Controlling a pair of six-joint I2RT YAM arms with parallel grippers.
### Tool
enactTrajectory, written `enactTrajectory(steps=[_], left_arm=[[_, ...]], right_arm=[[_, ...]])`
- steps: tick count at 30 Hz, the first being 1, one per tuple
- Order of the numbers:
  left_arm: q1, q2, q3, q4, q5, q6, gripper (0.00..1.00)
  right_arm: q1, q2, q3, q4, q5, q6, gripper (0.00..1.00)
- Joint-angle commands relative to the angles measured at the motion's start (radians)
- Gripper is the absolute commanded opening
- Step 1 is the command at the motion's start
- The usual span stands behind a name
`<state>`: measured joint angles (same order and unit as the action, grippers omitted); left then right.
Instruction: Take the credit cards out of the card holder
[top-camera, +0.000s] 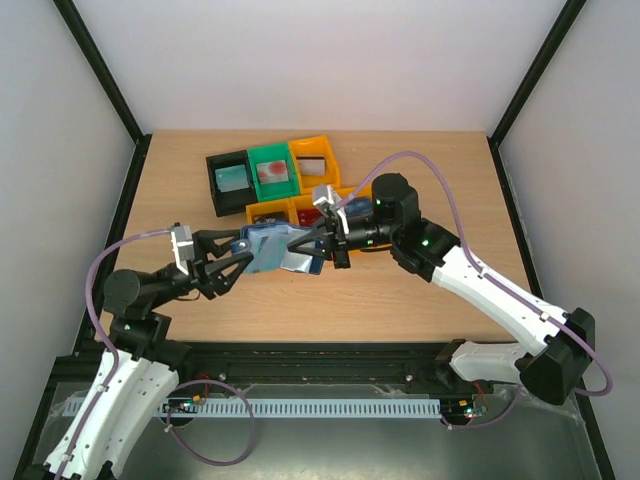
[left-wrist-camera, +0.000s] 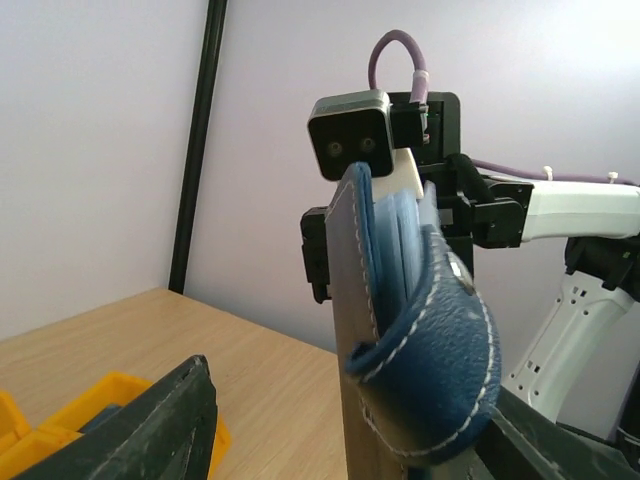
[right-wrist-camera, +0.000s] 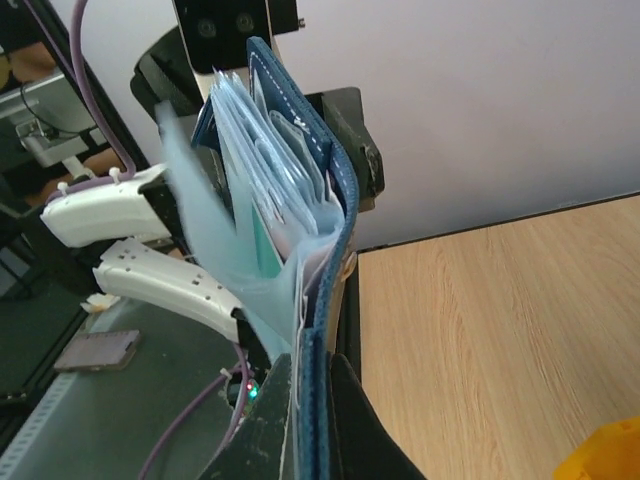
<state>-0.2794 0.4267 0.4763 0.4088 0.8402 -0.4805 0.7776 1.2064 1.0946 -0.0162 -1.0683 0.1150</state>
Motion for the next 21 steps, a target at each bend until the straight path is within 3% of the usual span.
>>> enactTrajectory(steps=[1, 6, 13, 21], left_arm=[[0.009, -0.021, 0.003, -0.008, 0.002, -0.031, 0.60], [0.008, -0.009, 0.004, -0.146, -0.103, 0.084, 0.47], [-0.035, 0.012, 0.020, -0.259, -0.084, 0.226, 0.45], [-0.055, 0.014, -0.030, -0.154, 0.008, 0.165, 0.42]], right_arm=[[0.005, 0.037, 0.077, -0.108, -0.043, -0.110, 0.02], [0.005, 0.070, 0.092, -0.089, -0.108, -0.093, 0.02], [0.004, 0.084, 0.079, 0.040, -0.137, -0.009, 0.02], [0.008, 0.151, 0.090, 0.142, -0.157, 0.044, 0.02]])
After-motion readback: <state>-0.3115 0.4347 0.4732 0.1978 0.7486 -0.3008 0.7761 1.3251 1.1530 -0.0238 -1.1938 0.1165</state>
